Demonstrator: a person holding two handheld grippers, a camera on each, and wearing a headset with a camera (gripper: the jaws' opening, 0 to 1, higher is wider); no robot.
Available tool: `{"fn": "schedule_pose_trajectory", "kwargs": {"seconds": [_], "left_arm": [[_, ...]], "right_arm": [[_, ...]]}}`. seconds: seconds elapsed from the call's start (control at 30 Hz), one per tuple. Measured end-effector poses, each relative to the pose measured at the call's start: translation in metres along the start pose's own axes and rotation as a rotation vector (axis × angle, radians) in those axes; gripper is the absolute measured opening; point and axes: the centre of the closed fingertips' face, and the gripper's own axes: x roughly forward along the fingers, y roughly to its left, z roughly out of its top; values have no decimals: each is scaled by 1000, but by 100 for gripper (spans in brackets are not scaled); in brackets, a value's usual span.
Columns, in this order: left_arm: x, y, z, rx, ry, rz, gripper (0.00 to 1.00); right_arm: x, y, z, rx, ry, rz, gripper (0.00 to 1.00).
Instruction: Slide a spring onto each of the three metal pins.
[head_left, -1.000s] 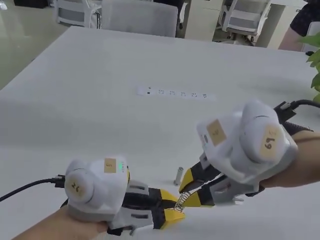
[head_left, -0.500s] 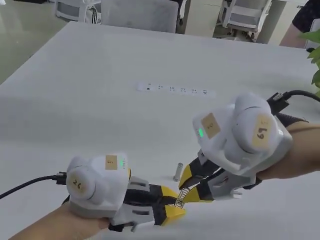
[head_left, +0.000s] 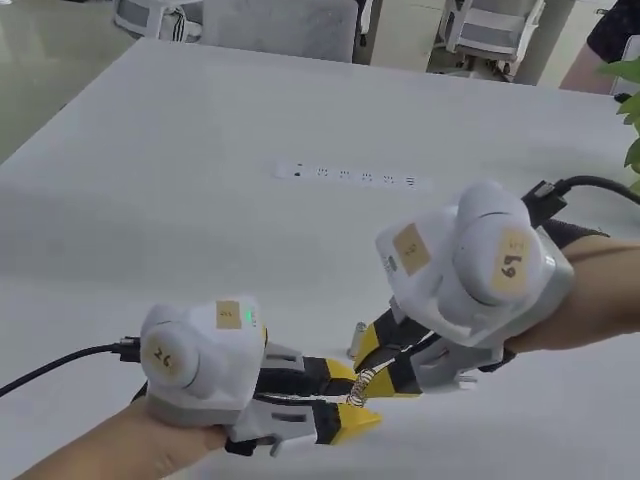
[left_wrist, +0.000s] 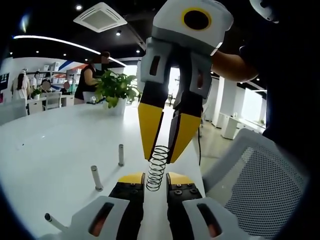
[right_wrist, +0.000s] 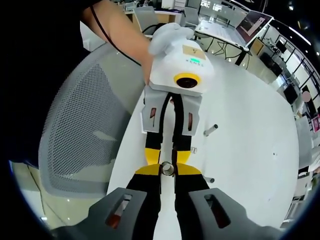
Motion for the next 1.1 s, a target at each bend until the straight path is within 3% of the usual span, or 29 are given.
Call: {"fn": "schedule_pose_trajectory", "kwargs": {"seconds": [0.5, 0.67, 0.87, 1.1], "left_arm": [[-13, 9, -8, -15, 13, 59, 28], [-17, 11, -12, 9, 34, 76, 35], [-24, 12, -23, 39, 73, 81, 40], [-30, 15, -24, 33, 67, 99, 49]], "right_arm": [[-5, -4, -11, 17, 9, -25, 6], [-7, -5, -17, 27, 13, -33, 6], [-9, -7, -24, 41, 20, -39, 6], [-10, -6, -27, 48, 26, -41, 6]]}}
